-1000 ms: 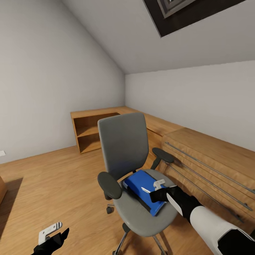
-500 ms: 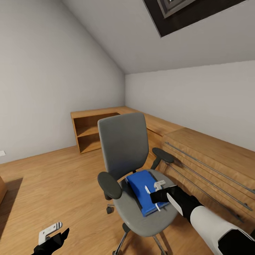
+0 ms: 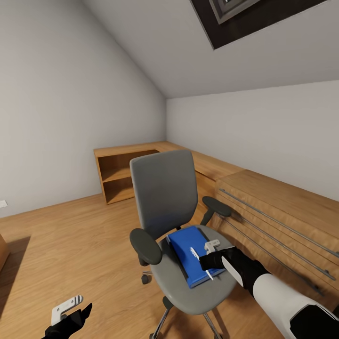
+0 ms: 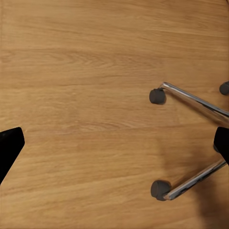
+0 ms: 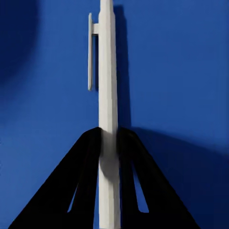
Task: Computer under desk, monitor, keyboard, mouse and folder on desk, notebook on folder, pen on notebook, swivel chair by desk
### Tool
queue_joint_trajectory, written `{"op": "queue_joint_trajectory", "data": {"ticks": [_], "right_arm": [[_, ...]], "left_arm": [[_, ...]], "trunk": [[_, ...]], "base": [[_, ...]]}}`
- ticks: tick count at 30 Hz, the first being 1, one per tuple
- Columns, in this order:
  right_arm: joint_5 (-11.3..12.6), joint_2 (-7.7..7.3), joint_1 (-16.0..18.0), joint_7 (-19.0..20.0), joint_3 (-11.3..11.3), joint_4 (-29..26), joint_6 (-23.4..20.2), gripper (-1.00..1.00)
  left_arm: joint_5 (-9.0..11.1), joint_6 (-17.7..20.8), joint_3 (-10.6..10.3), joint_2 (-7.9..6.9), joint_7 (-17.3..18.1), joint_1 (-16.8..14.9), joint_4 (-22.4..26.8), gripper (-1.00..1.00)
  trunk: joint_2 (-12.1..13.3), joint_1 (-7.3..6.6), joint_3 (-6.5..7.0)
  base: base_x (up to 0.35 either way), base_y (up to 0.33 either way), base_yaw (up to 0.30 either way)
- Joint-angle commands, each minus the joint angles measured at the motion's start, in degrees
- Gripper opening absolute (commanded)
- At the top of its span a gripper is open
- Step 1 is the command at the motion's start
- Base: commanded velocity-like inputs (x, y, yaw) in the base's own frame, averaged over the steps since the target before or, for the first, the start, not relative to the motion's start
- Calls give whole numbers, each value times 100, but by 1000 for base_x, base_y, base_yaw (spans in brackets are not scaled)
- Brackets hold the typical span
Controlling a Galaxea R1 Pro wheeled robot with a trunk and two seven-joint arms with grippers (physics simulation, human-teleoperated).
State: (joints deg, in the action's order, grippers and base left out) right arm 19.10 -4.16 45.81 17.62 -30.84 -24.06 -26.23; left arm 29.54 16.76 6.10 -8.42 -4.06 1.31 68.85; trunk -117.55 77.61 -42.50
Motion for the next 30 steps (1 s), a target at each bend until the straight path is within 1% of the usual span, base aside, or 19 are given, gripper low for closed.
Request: {"op": "queue_joint_trajectory", "data": {"ticks": [1,5,13,18,21,26,30], "right_arm": [[24,-6,-2,-4,-45,182,-32,-100],[24,-6,-2,-6,-45,182,-32,-100],[18,-11,-2,-8,-43,150,-25,-100],[20,-49,-2,-12,-38,-31,-5,-100],[25,-163,-5,-30,-52,-507,-6,-100],[62,-430,-28,-45,-51,-1308,-42,-100],[73,-515,-76,-106,-46,-1746,-104,-100]], "left_arm": [[61,29,-3,-2,-37,1,14,100],[59,29,-3,-2,-36,1,14,100],[52,29,-3,-2,-42,1,-1,100],[52,29,-7,-2,-44,1,-15,100],[61,29,-14,5,-62,1,-27,100],[69,34,-20,14,-89,1,-37,100],[70,37,-21,16,-94,1,-42,100]], "trunk": [[-2,0,-6],[-2,0,-6],[319,-175,137],[520,-285,227],[640,-351,281],[841,-461,371],[1001,-549,443]], "base": [[0,0,0],[0,0,0],[0,0,0],[0,0,0],[0,0,0],[0,0,0],[0,0,0]]}}
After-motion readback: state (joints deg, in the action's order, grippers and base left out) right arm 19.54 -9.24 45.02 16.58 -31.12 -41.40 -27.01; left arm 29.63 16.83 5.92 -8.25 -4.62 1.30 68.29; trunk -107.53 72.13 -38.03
